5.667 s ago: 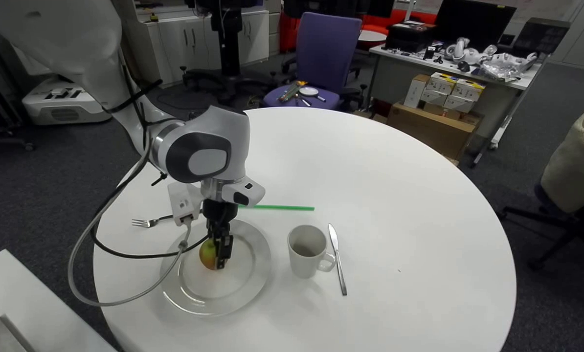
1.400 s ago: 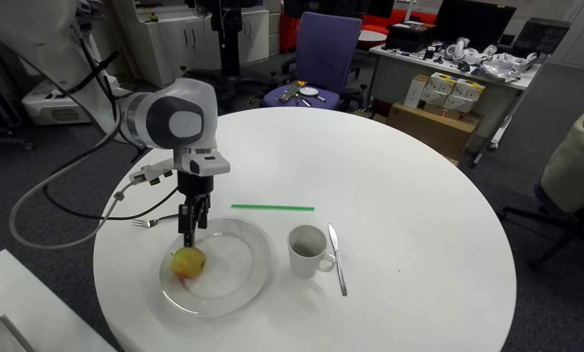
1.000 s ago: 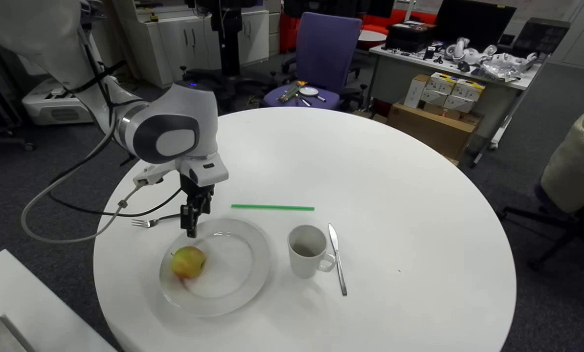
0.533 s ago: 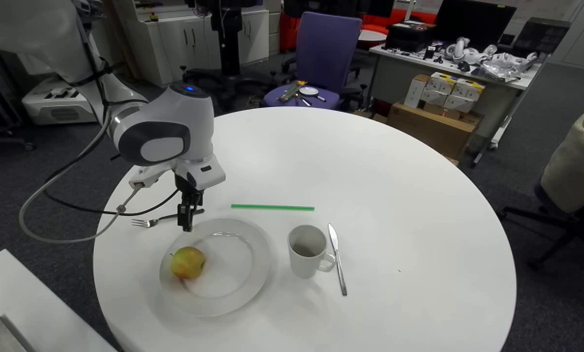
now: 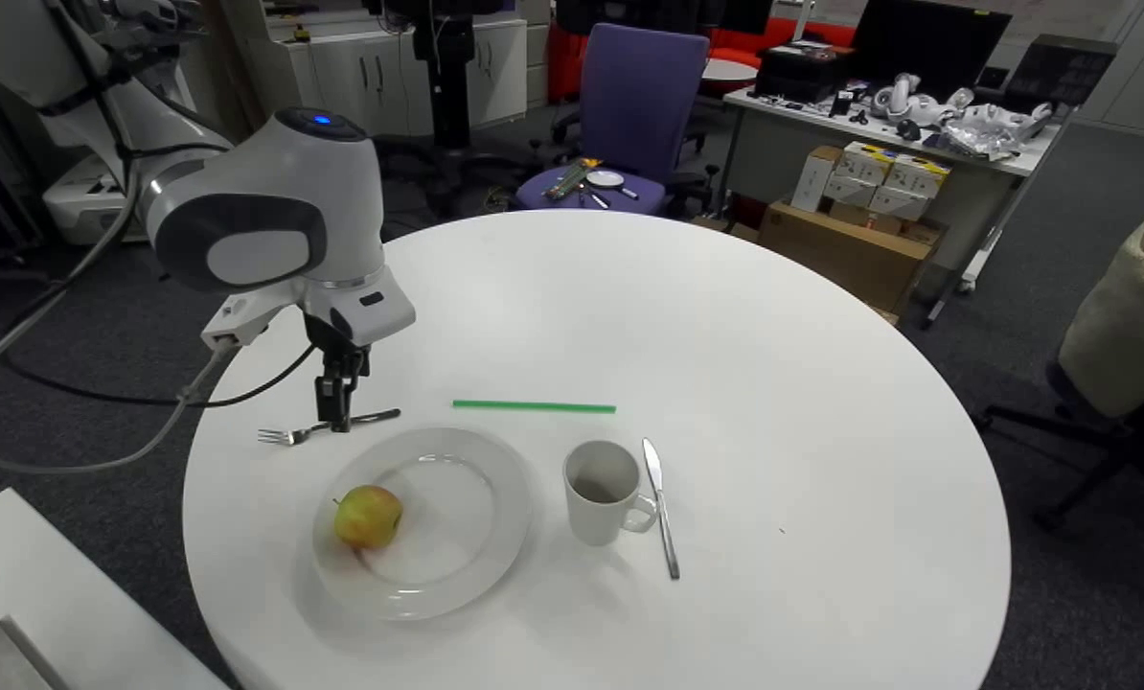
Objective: Put the objects on the table on the plate
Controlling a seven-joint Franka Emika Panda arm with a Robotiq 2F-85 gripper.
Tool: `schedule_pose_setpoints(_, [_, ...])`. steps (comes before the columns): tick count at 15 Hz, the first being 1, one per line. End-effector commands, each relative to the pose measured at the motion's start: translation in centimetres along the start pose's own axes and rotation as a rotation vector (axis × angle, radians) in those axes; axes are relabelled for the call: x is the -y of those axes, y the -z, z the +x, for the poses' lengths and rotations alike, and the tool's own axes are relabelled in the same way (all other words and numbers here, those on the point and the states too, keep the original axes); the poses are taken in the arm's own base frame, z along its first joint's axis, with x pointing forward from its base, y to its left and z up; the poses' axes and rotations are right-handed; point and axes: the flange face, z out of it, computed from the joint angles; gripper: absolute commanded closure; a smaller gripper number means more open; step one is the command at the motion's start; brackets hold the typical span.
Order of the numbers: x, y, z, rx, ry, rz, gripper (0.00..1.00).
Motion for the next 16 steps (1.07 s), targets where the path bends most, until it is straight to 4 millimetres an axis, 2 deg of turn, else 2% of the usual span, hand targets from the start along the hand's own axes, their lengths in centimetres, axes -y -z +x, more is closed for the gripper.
schedule_pose_setpoints(1, [-2.5, 1.5, -2.5, 0.031, 0.023, -0.002, 0.0])
schedule_pose_setpoints(5, [-4.2, 1.2, -3.4, 0.062, 0.013, -0.042, 0.0])
schedule_pose_setpoints(8, [-5.2, 0.2, -2.4, 0.065, -0.008, -0.086, 0.0])
schedule_pose_setpoints(12, [-6.4, -1.2, 0.0, 0.078, -0.059, -0.12, 0.0])
schedule_pose_setpoints(16, [-6.7, -2.5, 1.6, 0.081, -0.101, -0.145, 0.0])
